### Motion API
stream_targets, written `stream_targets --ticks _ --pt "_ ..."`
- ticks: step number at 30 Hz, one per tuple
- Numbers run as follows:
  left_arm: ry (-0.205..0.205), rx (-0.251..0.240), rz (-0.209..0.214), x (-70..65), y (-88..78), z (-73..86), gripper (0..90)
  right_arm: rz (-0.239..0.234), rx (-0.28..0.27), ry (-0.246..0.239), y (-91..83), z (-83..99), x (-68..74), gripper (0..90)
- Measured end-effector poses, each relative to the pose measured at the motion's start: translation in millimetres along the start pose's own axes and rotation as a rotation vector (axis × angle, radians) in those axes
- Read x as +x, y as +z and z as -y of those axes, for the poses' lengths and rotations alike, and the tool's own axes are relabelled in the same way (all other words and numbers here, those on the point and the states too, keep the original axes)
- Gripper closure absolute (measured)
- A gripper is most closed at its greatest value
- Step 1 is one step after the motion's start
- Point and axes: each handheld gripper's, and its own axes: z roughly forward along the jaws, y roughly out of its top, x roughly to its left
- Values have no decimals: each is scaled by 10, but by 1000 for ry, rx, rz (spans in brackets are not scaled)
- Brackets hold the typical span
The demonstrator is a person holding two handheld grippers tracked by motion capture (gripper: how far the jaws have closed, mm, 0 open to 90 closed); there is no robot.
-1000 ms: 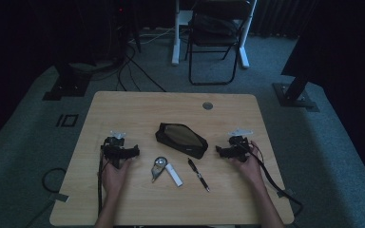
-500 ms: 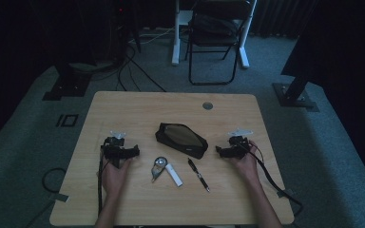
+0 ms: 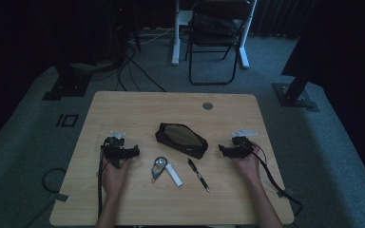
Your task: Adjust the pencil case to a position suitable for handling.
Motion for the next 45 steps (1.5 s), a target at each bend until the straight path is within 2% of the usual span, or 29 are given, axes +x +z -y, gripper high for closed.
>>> stream_targets --ticks 12,24,27,37,38,45 --pt "0 0 0 0 0 0 22 13 -65 -30 -211 -126 125 262" --pt "0 0 0 0 0 0 22 -5 -99 -42 -330 -233 254 261" --pt "0 0 0 0 0 0 22 -8 -115 -58 -372 -286 320 279" --pt "0 0 0 0 0 0 22 -21 -142 -83 -442 -367 461 308" --pt "0 0 0 0 0 0 22 -35 -143 -84 -447 -383 494 314" --pt "0 0 0 0 0 0 22 -49 -137 -98 -407 -425 611 329"
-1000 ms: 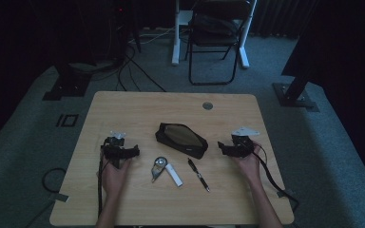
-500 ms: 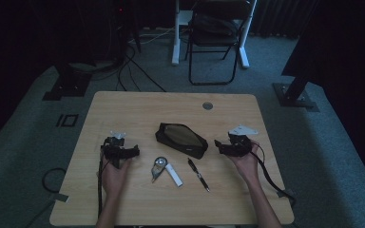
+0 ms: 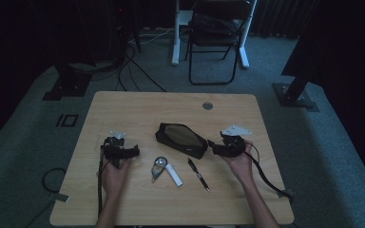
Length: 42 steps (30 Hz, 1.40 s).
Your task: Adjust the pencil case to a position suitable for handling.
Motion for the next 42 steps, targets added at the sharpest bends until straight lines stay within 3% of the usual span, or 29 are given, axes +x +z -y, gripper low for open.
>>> stream_targets --ticks 12,24,27,31,37,42 --pt "0 0 0 0 0 0 22 -23 -10 1 126 -152 178 342" --pt "0 0 0 0 0 0 22 -13 63 8 408 -124 247 435" --pt "0 0 0 0 0 0 22 6 97 -37 459 -83 263 513" --pt "0 0 0 0 0 0 22 -20 113 -76 463 -77 261 632" --pt "0 0 0 0 0 0 22 -36 123 -129 446 -81 261 660" --pt "0 0 0 0 0 0 22 -86 114 -158 392 -37 196 664"
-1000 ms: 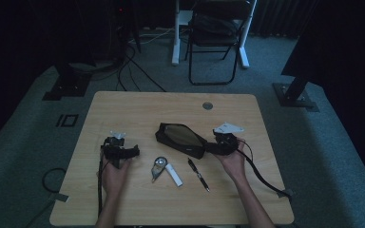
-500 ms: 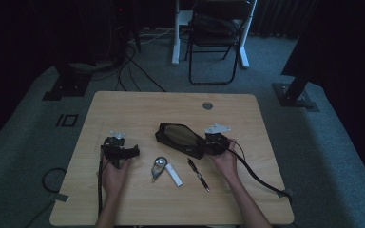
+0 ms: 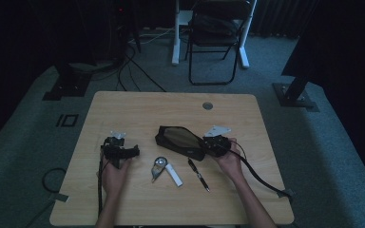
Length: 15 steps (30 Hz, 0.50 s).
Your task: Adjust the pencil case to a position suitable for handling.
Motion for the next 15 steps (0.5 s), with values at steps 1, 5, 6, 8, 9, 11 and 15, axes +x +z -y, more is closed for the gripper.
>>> stream_targets --ticks 1,5,6,8,9,11,15 --pt "0 0 0 0 0 0 22 -5 0 -2 -10 10 -7 664" --pt "0 0 0 0 0 0 22 -32 -1 -42 -45 39 -17 663" --pt "0 0 0 0 0 0 22 -32 -1 -42 -45 39 -17 663" --pt "0 0 0 0 0 0 22 -46 -1 -64 -54 48 -22 661" --pt "0 0 0 0 0 0 22 -49 -1 -66 -55 49 -26 659" --pt "0 0 0 0 0 0 22 -55 -2 -68 -54 50 -35 643" --pt "0 0 0 0 0 0 22 -58 -28 -45 -64 41 -45 491"
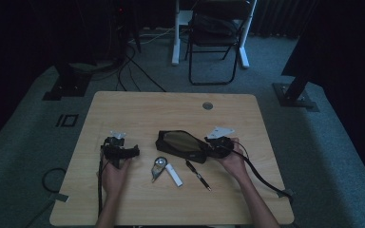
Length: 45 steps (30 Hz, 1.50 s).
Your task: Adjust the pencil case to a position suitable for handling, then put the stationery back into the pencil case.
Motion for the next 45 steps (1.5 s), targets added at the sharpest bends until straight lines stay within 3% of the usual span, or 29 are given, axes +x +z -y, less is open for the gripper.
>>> stream_targets --ticks 8,14,21,31,40,45 --pt "0 0 0 0 0 0 22 28 -81 11 -198 -102 49 433" --pt "0 0 0 0 0 0 22 0 -129 22 -386 -122 171 441" --pt "0 0 0 0 0 0 22 -24 -107 -34 -483 -55 398 400" --pt "0 0 0 0 0 0 22 -36 -97 -25 -484 4 517 339" --pt "0 0 0 0 0 0 22 -60 -61 -44 -423 65 635 368" --pt "0 0 0 0 0 0 22 -25 -56 -52 -390 104 701 419"
